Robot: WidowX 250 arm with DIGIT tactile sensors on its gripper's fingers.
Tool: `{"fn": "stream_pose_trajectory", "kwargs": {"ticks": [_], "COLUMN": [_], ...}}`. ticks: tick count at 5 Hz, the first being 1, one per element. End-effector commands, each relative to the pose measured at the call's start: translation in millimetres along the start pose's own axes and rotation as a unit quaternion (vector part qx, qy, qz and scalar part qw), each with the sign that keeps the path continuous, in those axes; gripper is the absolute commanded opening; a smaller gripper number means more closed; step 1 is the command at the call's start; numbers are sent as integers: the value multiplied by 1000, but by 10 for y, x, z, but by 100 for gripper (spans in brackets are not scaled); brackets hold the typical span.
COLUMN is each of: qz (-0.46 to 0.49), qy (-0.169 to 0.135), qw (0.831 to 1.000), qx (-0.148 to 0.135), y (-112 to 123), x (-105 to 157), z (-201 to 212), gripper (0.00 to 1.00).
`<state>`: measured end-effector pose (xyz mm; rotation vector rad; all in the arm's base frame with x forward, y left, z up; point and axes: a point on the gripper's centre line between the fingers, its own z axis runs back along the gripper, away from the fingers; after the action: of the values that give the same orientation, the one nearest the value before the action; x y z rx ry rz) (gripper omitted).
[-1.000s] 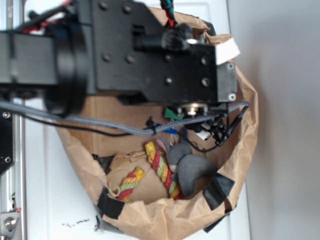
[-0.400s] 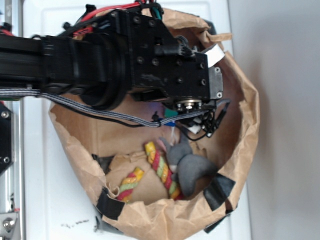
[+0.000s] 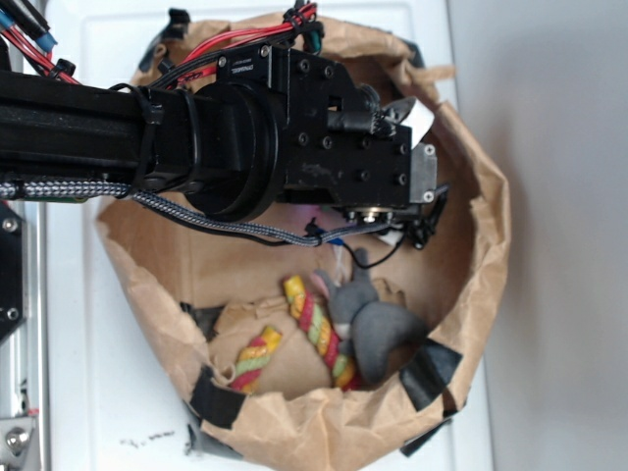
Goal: Grab the green block.
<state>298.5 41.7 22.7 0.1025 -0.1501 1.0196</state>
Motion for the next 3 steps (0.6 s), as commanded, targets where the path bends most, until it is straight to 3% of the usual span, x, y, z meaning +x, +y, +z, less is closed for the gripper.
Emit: {"fn": "stream_pose_trajectory", "kwargs": {"ticks": [1, 2, 3], "qz": [30, 19, 10], "qy": [-5, -7, 2], "qw": [999, 1000, 1000], "qx": [15, 4, -2], "y": [-7, -4, 6], "x": [-13, -11, -6], "z": [40, 31, 78], "gripper": [100, 100, 0]}}
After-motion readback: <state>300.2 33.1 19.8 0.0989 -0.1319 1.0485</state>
